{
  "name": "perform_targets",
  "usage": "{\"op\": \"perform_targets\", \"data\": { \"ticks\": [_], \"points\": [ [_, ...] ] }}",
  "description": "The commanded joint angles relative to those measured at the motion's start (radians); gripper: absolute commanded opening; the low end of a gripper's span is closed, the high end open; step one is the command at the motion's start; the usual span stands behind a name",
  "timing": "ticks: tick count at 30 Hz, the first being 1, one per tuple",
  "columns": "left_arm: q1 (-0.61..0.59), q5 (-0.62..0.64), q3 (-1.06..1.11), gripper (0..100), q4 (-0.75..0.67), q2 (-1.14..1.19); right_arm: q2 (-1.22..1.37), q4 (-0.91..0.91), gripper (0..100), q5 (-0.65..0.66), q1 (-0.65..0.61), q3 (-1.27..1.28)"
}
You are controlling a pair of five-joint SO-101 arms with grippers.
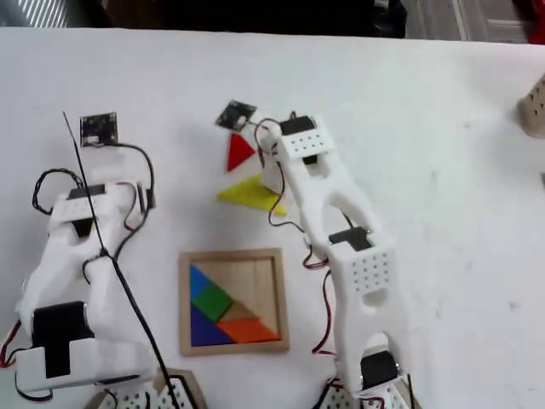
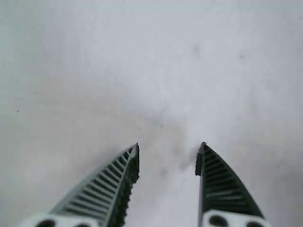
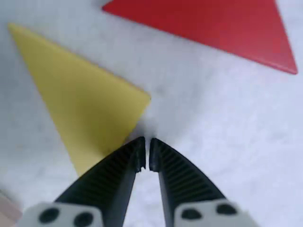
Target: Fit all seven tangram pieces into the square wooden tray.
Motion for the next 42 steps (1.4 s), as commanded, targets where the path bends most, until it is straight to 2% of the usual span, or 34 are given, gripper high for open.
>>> {"op": "perform_targets", "data": {
  "ticks": [1, 3, 7, 9, 14, 17, 29, 32, 36, 42],
  "points": [
    [0.002, 0.005, -0.057, 20, -0.002, -0.005, -0.234, -0.051, 1.9, 0.008, -0.022, 0.259],
    [0.002, 0.005, -0.057, 20, -0.002, -0.005, -0.361, -0.150, 1.8, -0.035, -0.022, 0.394],
    [0.002, 0.005, -0.057, 20, -0.002, -0.005, -0.565, -0.344, 2.2, -0.222, -0.016, 0.589],
    [0.002, 0.005, -0.057, 20, -0.002, -0.005, -0.598, -0.390, 5.6, -0.230, -0.024, 0.634],
    [0.002, 0.005, -0.055, 20, -0.002, -0.005, -0.541, -0.398, 22.6, -0.229, -0.088, 0.621],
    [0.001, 0.005, -0.055, 20, -0.002, -0.005, -0.467, -0.412, 23.7, -0.229, -0.104, 0.554],
    [0.001, 0.005, -0.055, 20, -0.002, -0.005, -0.196, -0.277, 23.7, -0.229, -0.107, 0.218],
    [0.002, 0.005, -0.057, 20, -0.002, -0.005, -0.162, -0.208, 23.7, -0.218, -0.117, 0.170],
    [0.002, 0.005, -0.057, 20, -0.002, -0.005, -0.160, -0.113, 23.7, -0.138, -0.168, 0.150],
    [0.001, 0.005, -0.057, 20, -0.002, -0.005, -0.189, -0.087, 23.9, -0.140, -0.180, 0.149]
  ]
}}
